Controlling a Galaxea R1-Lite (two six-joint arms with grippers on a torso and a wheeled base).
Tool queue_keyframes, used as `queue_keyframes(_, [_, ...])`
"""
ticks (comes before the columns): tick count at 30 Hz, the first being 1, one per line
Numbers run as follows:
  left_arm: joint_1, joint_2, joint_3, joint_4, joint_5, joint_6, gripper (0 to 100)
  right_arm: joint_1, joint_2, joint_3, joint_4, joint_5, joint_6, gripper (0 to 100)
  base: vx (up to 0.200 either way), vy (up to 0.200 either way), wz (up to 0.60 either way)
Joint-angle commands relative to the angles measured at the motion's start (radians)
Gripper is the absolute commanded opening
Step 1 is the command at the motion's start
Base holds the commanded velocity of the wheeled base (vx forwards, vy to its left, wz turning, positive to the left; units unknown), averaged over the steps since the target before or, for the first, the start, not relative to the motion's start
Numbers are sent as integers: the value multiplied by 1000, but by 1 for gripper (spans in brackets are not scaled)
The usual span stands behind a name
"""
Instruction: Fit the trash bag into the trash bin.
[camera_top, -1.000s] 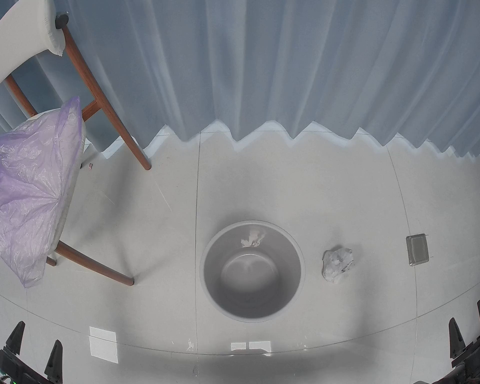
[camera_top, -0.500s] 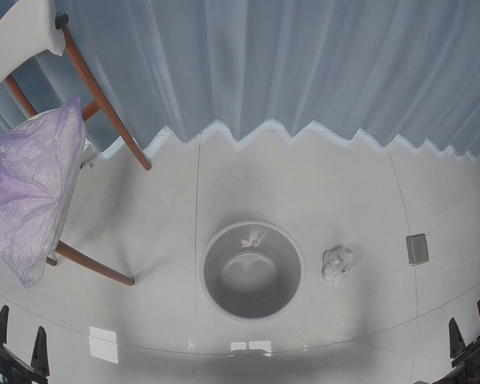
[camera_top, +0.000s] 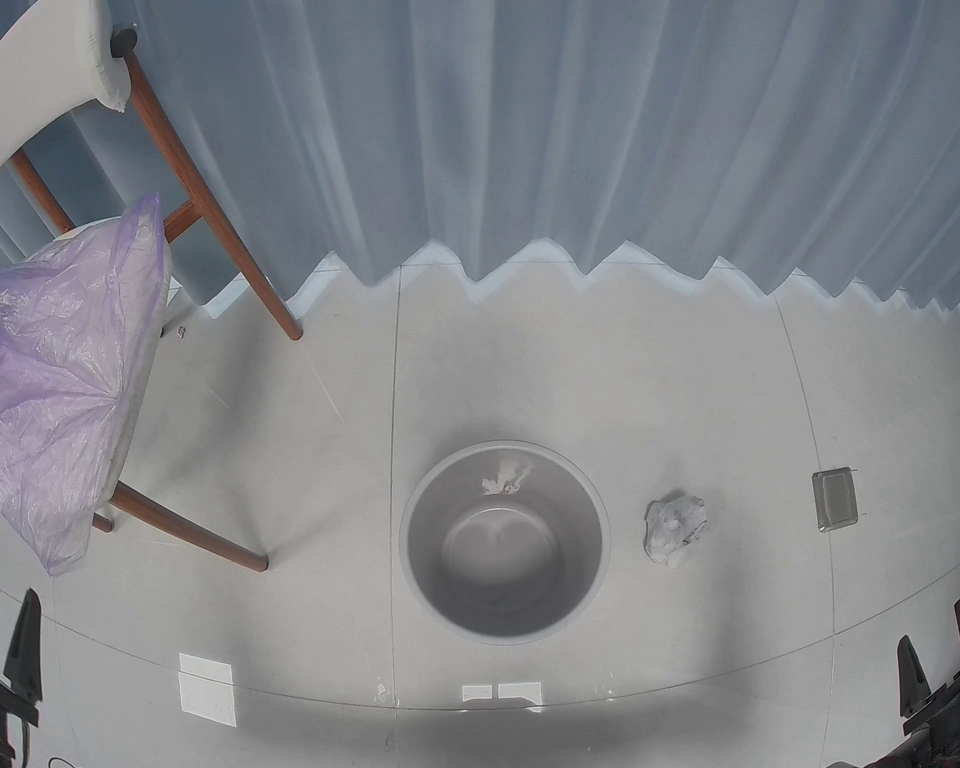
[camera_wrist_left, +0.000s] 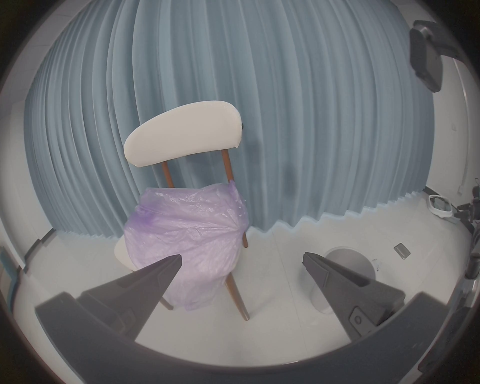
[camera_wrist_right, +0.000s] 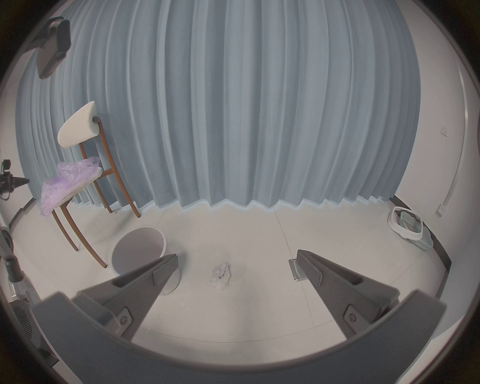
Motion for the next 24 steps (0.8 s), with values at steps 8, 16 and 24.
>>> queue_keyframes(8, [88, 400, -219, -30, 13, 57, 100, 0, -15, 18, 0, 0, 0, 100, 0, 0, 0])
queue_keyframes(16, [80, 590, -246, -174, -7, 184, 100, -2, -17, 18, 0, 0, 0, 100, 0, 0, 0])
queue_keyframes(24, [78, 759, -351, -177, -44, 193, 100, -2, -15, 18, 0, 0, 1, 100, 0, 0, 0])
